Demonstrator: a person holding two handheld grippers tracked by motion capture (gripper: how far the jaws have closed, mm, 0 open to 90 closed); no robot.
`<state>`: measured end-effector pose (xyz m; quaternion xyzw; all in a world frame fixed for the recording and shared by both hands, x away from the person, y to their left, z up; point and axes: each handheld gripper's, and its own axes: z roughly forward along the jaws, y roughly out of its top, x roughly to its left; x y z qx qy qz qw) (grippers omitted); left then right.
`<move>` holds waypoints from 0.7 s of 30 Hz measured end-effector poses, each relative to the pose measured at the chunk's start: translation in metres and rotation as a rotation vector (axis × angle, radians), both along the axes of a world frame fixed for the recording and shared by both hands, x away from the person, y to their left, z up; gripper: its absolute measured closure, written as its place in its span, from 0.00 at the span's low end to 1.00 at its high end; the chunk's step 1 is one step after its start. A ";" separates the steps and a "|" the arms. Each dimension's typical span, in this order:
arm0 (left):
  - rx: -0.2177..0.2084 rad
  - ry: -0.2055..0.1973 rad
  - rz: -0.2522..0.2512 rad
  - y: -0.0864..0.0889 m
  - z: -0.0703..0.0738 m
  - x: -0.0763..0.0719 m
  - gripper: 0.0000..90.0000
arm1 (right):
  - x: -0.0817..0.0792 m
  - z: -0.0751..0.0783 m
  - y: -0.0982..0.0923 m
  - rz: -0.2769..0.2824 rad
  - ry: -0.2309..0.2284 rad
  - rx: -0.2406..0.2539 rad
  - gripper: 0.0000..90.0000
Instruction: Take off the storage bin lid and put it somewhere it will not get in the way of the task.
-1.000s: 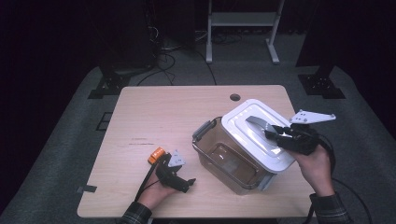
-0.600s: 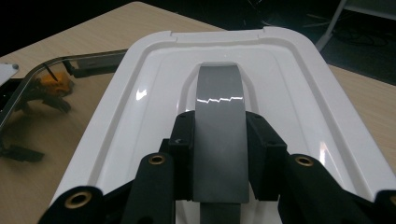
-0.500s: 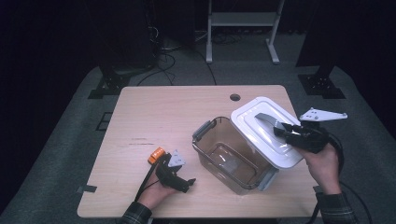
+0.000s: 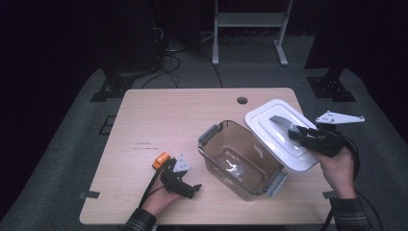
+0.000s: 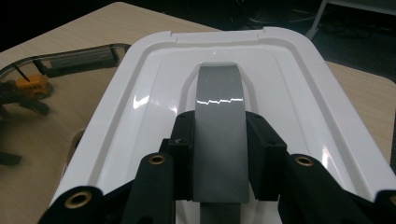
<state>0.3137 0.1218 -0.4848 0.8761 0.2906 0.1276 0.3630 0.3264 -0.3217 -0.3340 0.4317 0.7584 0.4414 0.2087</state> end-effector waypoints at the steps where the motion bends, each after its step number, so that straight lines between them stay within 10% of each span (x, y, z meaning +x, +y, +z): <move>1: 0.000 0.000 0.000 0.000 0.000 0.000 0.00 | 0.000 0.000 -0.001 -0.002 0.000 -0.001 0.74; 21: -0.001 -0.001 0.000 0.000 0.000 0.000 0.00 | 0.009 -0.013 -0.027 -0.066 0.019 0.008 0.74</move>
